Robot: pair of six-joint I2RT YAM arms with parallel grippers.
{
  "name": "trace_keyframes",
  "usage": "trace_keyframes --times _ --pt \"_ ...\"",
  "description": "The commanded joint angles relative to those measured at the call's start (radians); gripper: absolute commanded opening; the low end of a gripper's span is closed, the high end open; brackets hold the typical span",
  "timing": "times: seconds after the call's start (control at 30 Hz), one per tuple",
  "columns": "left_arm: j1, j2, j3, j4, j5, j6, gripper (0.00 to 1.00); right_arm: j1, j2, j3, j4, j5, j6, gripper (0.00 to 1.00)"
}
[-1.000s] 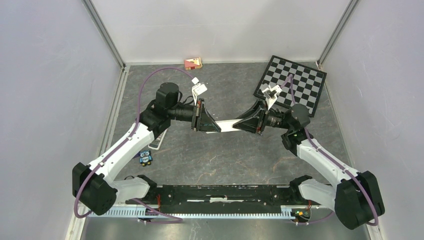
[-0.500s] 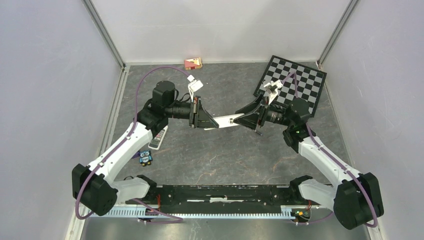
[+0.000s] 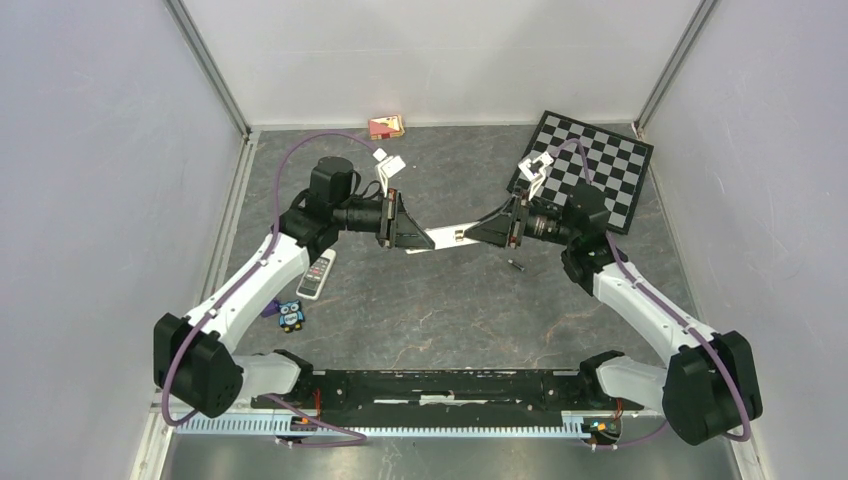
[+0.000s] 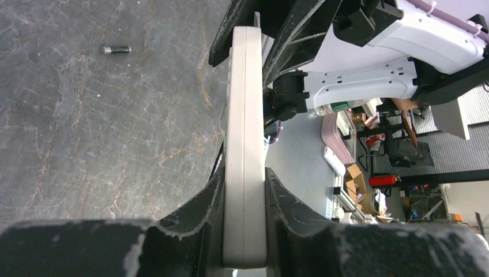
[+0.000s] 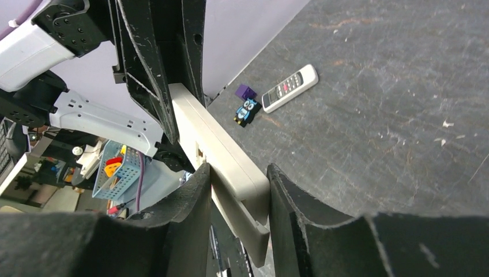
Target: Load the batteries into the remote control
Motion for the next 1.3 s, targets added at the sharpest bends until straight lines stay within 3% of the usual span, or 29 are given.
trace_keyframes --times 0.0,0.2,0.3,0.4,0.7,0.8,0.9,1.03,1.27 --pt "0.005 0.012 0.050 -0.061 -0.002 0.033 0.02 -0.013 0.017 0.026 -0.089 0.094 -0.038 0.36" --pt "0.008 0.054 0.065 -0.133 -0.062 0.072 0.02 -0.012 0.042 0.023 -0.106 0.107 -0.036 0.34" --pt "0.011 0.071 0.062 -0.134 -0.061 0.067 0.02 -0.012 0.048 0.008 -0.095 0.107 -0.037 0.50" --pt "0.012 0.079 0.064 -0.131 -0.047 0.060 0.02 -0.013 0.051 -0.018 -0.057 0.099 -0.026 0.60" --pt "0.041 0.088 0.053 -0.140 -0.026 0.059 0.02 -0.018 0.046 -0.098 0.116 0.082 0.067 0.79" --pt "0.049 0.091 0.050 -0.151 -0.028 0.066 0.02 -0.026 0.035 -0.114 0.159 0.076 0.096 0.80" --pt "0.053 0.090 0.046 -0.153 -0.024 0.068 0.02 -0.031 0.037 -0.120 0.158 0.078 0.094 0.76" --pt "0.056 0.089 0.045 -0.157 -0.021 0.069 0.02 -0.032 0.061 -0.118 0.154 0.070 0.096 0.57" --pt "0.062 0.090 0.047 -0.159 -0.027 0.067 0.02 -0.032 0.055 -0.096 0.097 0.083 0.068 0.33"
